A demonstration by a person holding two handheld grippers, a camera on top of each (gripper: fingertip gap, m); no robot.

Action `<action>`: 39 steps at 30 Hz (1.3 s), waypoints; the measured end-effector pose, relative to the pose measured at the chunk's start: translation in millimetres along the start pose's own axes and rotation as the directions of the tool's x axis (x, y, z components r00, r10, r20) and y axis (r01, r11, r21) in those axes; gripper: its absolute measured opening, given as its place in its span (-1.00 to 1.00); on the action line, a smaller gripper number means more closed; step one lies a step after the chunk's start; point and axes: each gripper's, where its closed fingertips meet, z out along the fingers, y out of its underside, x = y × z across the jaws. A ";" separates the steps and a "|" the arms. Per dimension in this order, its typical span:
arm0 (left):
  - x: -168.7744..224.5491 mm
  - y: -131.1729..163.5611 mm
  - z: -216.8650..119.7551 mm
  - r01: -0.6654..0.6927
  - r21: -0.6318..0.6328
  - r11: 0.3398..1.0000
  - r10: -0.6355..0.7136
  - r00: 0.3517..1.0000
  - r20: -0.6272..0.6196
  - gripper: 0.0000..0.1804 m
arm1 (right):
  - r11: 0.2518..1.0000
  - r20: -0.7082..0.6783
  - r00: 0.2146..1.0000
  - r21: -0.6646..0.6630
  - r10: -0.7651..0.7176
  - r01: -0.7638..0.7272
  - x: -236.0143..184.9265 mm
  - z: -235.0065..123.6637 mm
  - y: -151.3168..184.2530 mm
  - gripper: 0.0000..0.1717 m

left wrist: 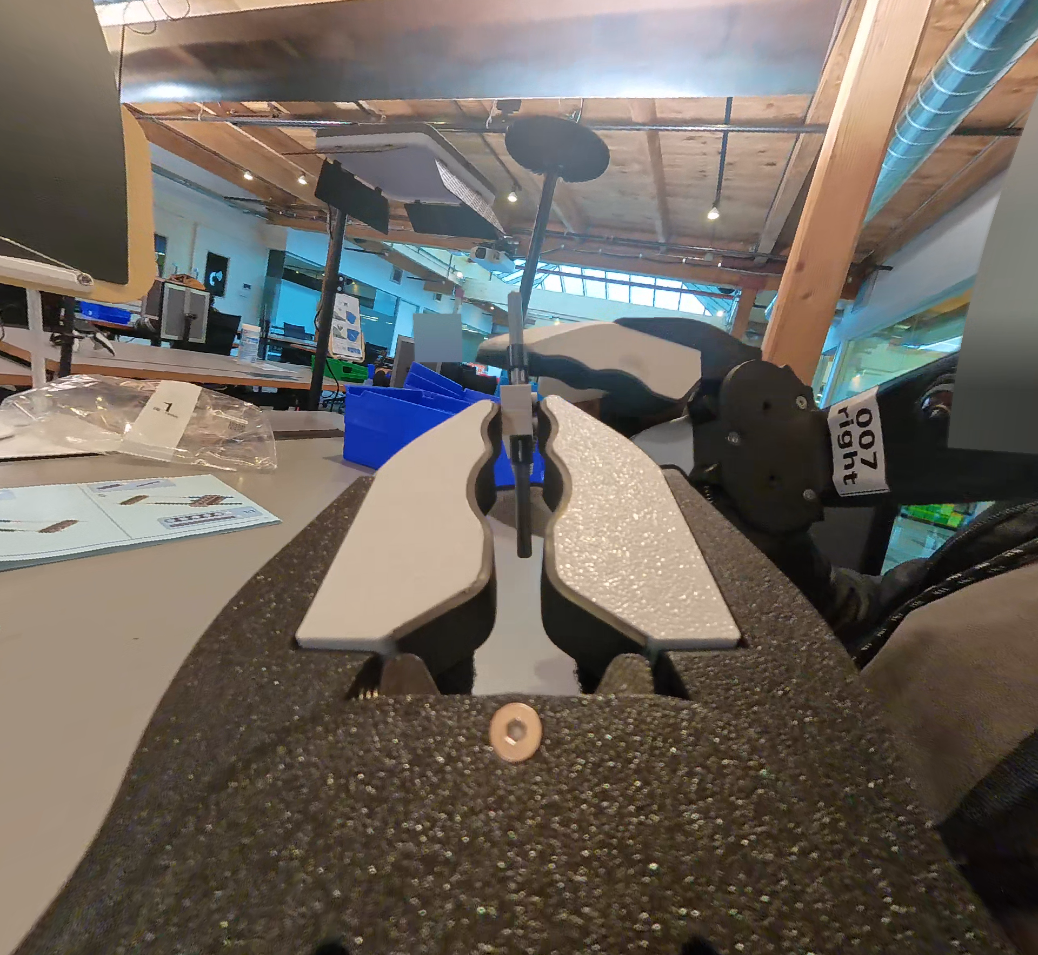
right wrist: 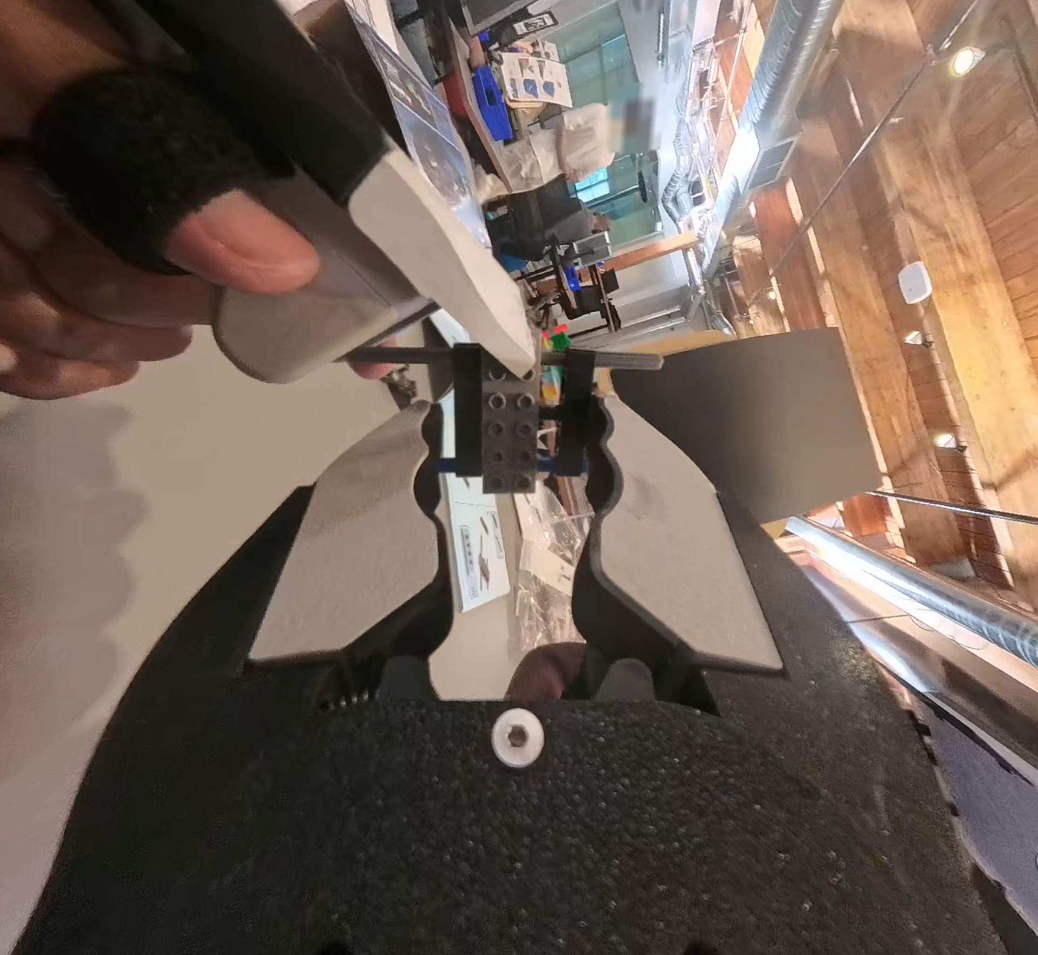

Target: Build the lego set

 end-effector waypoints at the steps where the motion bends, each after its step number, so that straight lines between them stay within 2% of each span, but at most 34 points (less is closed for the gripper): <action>1: -0.4 0.3 -0.1 -0.001 -0.002 1.000 0.001 1.000 0.002 -0.87 | 1.000 -0.017 1.000 0.000 -0.005 0.005 1.4 0.3 0.3 -0.48; 18: -0.8 2.4 0.6 0.011 -0.011 1.000 -0.011 1.000 -0.002 -0.88 | 1.000 -0.003 1.000 0.012 -0.029 0.029 0.1 0.6 2.1 -0.49; 19: -0.9 2.6 0.7 0.012 -0.011 1.000 -0.012 1.000 0.000 -0.88 | 0.999 0.015 0.999 0.019 -0.035 0.035 -3.2 0.4 1.3 -0.58; 25: -6.2 4.0 1.4 0.026 -0.019 0.999 -0.026 0.999 0.020 -0.88 | 0.999 -0.036 0.999 -0.028 -0.024 0.023 -2.5 5.8 5.9 -0.57; 28: -12.3 1.9 -0.7 0.084 0.002 0.996 -0.084 0.996 0.024 -0.87 | 1.000 -0.054 0.998 -0.004 -0.019 0.019 -0.4 5.2 4.4 -0.54; 32: -22.8 0.0 -4.3 0.180 0.020 0.983 -0.181 0.983 0.021 -0.87 | 0.995 -0.014 0.996 0.048 0.089 -0.088 5.0 -5.0 6.9 -0.47; 34: -27.2 1.3 -3.7 0.230 0.020 0.973 -0.231 0.973 0.016 -0.87 | 0.988 0.032 0.989 0.054 0.143 -0.145 5.8 -7.5 15.1 -0.46; 39: -47.8 2.7 0.2 0.362 -0.008 0.932 -0.362 0.932 0.030 -0.87 | 0.982 0.108 0.980 0.063 0.168 -0.176 11.6 -4.9 40.8 -0.44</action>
